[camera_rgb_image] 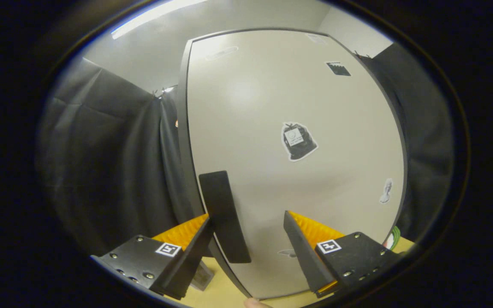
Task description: Open the shoe cabinet door, grab the shoes and put them into the shoe cabinet, then close the shoe cabinet door.
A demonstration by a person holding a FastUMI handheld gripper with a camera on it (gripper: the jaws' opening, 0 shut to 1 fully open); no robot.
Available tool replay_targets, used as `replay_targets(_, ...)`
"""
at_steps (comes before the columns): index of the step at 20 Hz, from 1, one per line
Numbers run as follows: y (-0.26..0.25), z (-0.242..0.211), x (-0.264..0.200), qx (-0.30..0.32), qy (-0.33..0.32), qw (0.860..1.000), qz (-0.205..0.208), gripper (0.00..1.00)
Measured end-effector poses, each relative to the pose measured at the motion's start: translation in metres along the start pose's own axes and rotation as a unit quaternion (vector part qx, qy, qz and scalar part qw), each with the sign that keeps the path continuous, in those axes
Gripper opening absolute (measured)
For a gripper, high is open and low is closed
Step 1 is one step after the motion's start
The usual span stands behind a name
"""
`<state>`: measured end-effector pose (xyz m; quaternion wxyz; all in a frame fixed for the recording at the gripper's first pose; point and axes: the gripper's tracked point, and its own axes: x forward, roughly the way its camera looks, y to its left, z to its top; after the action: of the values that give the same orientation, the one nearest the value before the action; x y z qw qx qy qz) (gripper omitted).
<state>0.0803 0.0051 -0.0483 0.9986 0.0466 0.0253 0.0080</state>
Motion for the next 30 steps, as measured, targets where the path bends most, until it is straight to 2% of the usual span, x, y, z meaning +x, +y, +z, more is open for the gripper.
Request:
replay_targets(6, -0.011, 0.024, -0.039, 0.005, -0.019, 1.0, -0.009, 0.99)
replay_targets(12, -0.055, 0.059, -0.076, -0.003, -0.033, 0.999, -0.015, 0.99)
replay_targets(21, -0.165, 0.131, -0.118, -0.044, -0.052, 0.998, -0.012, 0.99)
replay_targets(26, -0.225, 0.144, -0.134, -0.062, -0.042, 0.997, -0.002, 0.99)
replay_targets(30, -0.276, 0.145, -0.139, -0.051, -0.025, 0.998, -0.003, 1.0)
